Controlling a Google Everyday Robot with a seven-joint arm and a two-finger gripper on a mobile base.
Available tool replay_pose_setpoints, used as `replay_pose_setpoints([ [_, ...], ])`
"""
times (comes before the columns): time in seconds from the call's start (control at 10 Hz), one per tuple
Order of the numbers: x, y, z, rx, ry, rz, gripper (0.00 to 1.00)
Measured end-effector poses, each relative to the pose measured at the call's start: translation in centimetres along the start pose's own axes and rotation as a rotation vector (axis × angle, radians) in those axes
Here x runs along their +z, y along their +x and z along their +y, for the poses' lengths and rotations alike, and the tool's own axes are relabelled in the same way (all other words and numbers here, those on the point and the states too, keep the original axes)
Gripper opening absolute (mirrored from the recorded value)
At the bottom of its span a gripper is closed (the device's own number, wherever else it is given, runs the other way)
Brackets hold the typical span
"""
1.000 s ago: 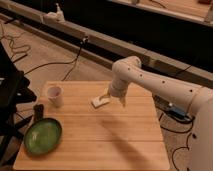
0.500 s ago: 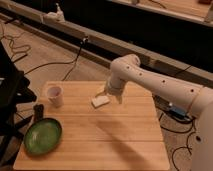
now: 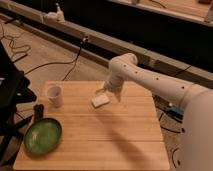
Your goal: Place the white sponge in the ceramic bowl
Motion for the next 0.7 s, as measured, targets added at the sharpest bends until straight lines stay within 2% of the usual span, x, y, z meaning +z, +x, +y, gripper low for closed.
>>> replay_pose_setpoints([
  [0.2,2.3,-0.9,1.2,0.031,-0.014,0.026,0.80],
  [0.3,3.2,-1.6,2.1,0.049,-0.032,0.032,0.80],
  [0.5,4.6,-3.3,4.0,0.082,-0.080,0.034,0.80],
  [0.7,6.1,-4.7,4.6,0.110,-0.101,0.031,0.80],
])
